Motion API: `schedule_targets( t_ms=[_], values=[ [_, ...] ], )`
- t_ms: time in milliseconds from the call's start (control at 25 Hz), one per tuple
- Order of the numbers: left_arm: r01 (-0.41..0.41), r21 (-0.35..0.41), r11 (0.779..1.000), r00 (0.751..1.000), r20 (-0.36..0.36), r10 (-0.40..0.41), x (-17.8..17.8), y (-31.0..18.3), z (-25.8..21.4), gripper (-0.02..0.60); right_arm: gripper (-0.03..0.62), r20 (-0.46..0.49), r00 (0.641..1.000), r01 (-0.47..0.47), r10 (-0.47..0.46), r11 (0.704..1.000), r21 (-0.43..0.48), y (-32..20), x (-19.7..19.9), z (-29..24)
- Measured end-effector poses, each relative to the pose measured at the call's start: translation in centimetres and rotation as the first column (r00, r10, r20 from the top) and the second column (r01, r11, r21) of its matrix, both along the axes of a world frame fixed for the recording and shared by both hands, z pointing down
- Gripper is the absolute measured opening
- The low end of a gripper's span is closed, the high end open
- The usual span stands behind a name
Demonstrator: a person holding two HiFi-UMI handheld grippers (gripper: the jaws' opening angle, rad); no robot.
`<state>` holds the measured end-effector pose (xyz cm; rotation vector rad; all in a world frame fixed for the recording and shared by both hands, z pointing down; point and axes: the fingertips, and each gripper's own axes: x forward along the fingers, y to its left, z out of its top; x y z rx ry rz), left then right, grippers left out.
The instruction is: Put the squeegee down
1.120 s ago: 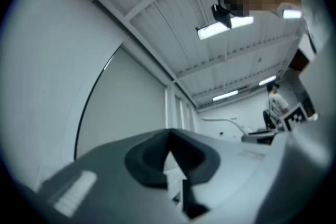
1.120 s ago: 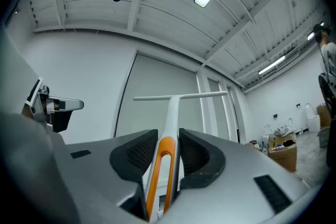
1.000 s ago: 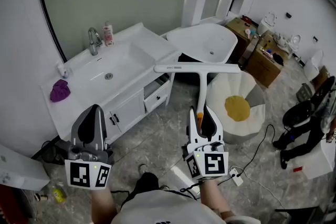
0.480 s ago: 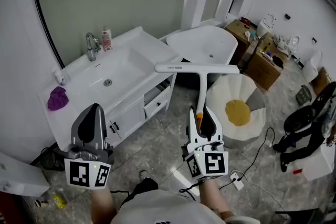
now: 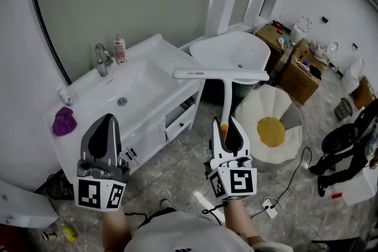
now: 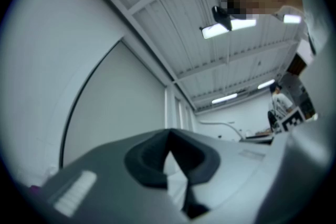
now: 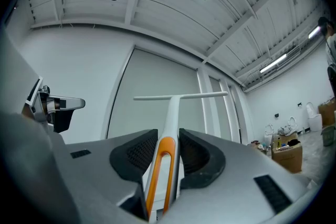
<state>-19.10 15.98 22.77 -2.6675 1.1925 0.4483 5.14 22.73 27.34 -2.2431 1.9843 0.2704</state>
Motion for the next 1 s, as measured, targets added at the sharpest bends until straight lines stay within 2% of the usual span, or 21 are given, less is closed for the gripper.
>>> schedule_targets(
  t_ms=[240, 600, 1000],
  values=[
    [-0.011, -0.009, 1.0, 1.0, 0.008, 0.011, -0.2, -2.2, 0.5, 0.008, 0.126, 0.002, 1.0, -0.009, 0.009, 1.0, 0.007, -2.0, -0.4, 0.1],
    [-0.023, -0.039, 0.999, 1.0, 0.01, 0.023, 0.8, -4.8, 1.6, 0.008, 0.126, 0.005, 1.0, -0.013, 0.013, 0.999, -0.031, -4.7, 0.7, 1.3],
    [0.031, -0.032, 0.999, 0.999, 0.01, -0.031, 3.3, -11.0, 1.5, 0.008, 0.126, 0.008, 1.0, 0.028, -0.028, 1.0, -0.009, -12.2, 4.1, 1.0]
  ],
)
